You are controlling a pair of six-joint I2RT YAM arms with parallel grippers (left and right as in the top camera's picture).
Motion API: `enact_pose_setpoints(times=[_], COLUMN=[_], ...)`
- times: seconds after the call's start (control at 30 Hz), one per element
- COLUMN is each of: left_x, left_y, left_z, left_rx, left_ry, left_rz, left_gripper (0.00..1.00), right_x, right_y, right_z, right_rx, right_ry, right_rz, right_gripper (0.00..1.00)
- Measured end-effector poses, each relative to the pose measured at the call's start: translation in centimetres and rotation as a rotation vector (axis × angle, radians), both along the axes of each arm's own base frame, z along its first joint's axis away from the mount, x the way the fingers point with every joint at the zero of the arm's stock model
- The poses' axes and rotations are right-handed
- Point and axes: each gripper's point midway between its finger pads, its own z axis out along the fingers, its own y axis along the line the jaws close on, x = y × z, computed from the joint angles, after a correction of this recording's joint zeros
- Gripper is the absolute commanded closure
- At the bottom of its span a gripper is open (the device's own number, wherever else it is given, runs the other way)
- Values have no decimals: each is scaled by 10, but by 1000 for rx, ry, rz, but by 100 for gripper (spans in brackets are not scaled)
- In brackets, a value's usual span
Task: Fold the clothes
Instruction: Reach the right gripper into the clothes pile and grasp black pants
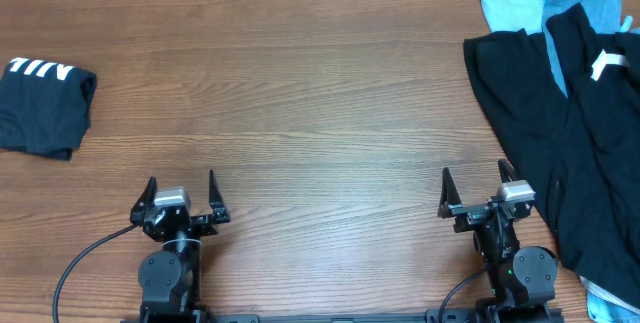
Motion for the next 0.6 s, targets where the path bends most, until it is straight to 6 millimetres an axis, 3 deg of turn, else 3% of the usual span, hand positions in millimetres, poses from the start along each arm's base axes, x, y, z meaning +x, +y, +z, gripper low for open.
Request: enact_pose_setpoints(times=[0.13,0.3,0.37,0.47,0.53,0.6], left_x=[0,-8,-14,-21,-19,-14], left_y=[0,-21,-21,-21,-21,-21], left_z=[0,-11,8,59,77,80], left_rx=[0,-33,-42,-53,-72,-78], left_ry=[1,126,131,59,94,196], left_rz=[-2,-117,-119,-121,-118,-113], left_gripper=[0,0,0,0,0,0], right_x=[0,-2,-4,-2,7,11], right_y=[0,-9,-14,-16,-17,-18], right_z=[0,-5,15,38,49,53], right_rx=[76,109,116,123,110,98], right_ry=[12,82,91,197,315,395], right_rz=[-2,-57,-85,-111,-129,-147], right_gripper=[0,0,0,0,0,0])
